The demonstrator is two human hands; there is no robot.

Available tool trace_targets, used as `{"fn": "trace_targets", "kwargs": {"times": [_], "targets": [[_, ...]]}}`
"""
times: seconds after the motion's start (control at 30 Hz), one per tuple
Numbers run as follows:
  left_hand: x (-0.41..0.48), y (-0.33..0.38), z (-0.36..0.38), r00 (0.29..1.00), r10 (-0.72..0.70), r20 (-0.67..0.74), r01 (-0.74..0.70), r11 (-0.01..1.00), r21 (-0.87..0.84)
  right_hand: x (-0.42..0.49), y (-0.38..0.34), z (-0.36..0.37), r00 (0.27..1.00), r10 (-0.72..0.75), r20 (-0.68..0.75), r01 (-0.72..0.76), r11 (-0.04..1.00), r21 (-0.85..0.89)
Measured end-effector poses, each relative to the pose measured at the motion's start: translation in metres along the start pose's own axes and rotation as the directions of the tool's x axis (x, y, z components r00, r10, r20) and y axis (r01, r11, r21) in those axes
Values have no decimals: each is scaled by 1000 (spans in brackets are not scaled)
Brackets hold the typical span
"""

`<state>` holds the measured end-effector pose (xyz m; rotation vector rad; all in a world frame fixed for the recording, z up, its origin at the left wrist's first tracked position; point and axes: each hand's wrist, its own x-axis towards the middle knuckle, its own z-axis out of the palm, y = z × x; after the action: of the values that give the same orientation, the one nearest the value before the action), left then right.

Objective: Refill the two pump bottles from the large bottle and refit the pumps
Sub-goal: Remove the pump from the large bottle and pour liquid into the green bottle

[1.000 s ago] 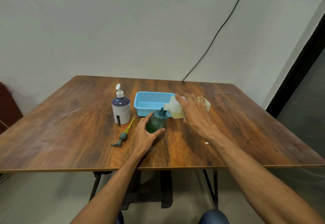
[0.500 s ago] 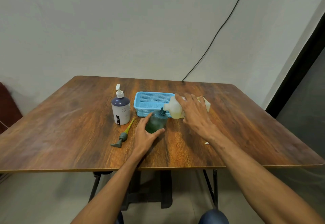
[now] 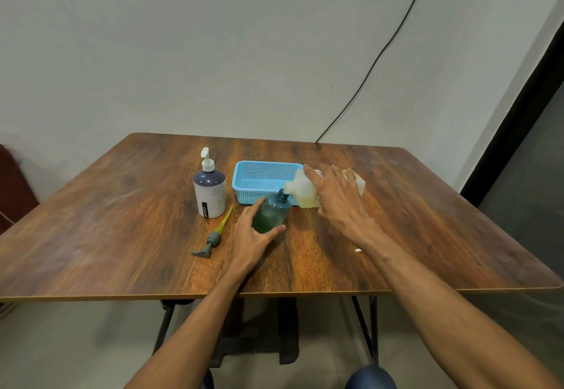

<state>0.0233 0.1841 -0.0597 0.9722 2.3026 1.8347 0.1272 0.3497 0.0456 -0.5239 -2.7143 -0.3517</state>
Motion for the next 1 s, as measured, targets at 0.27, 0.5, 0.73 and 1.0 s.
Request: {"fn": "trace_targets", "kwargs": {"times": [0.27, 0.5, 0.73, 1.0], "targets": [[2, -3, 1, 1000, 3, -8, -3, 1000, 2, 1, 0, 0, 1000, 1, 1, -1, 1000, -6], [2, -4, 1, 1000, 10, -15, -10, 1000, -4, 1, -1, -1, 1000, 0, 4, 0, 1000, -16], [2, -5, 0, 1000, 12, -2, -12, 1000, -7, 1, 0, 0, 1000, -2, 0, 2, 1000, -3], [3, -5, 1, 1000, 16, -9, -16, 1000, -7, 1, 0, 0, 1000, 3, 3, -3, 1000, 3]]}}
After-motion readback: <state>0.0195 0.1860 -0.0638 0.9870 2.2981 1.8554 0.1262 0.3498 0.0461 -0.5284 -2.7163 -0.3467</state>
